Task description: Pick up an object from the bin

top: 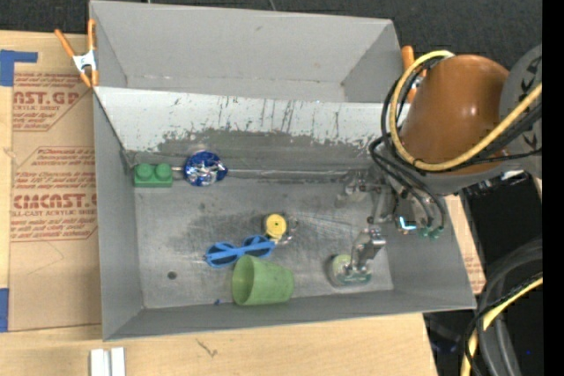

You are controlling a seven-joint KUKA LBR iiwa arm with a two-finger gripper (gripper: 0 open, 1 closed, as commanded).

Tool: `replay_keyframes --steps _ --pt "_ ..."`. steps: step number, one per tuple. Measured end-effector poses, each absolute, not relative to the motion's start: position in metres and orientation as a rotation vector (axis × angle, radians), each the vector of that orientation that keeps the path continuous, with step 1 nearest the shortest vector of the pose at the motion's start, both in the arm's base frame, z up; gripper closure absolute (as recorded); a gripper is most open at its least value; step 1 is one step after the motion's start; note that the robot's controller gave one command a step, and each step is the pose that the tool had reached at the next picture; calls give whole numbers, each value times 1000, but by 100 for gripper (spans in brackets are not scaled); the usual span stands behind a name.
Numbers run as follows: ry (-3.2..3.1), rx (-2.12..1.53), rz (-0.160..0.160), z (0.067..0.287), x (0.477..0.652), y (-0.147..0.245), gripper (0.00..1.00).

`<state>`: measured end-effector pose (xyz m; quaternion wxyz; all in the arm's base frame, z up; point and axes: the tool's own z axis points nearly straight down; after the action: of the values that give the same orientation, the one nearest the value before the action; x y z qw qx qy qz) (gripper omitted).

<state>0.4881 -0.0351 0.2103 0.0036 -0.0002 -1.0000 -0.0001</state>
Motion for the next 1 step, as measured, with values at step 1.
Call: replay_keyframes --steps 1 --pt "-3105 -509 -4 72 484 -81 0"
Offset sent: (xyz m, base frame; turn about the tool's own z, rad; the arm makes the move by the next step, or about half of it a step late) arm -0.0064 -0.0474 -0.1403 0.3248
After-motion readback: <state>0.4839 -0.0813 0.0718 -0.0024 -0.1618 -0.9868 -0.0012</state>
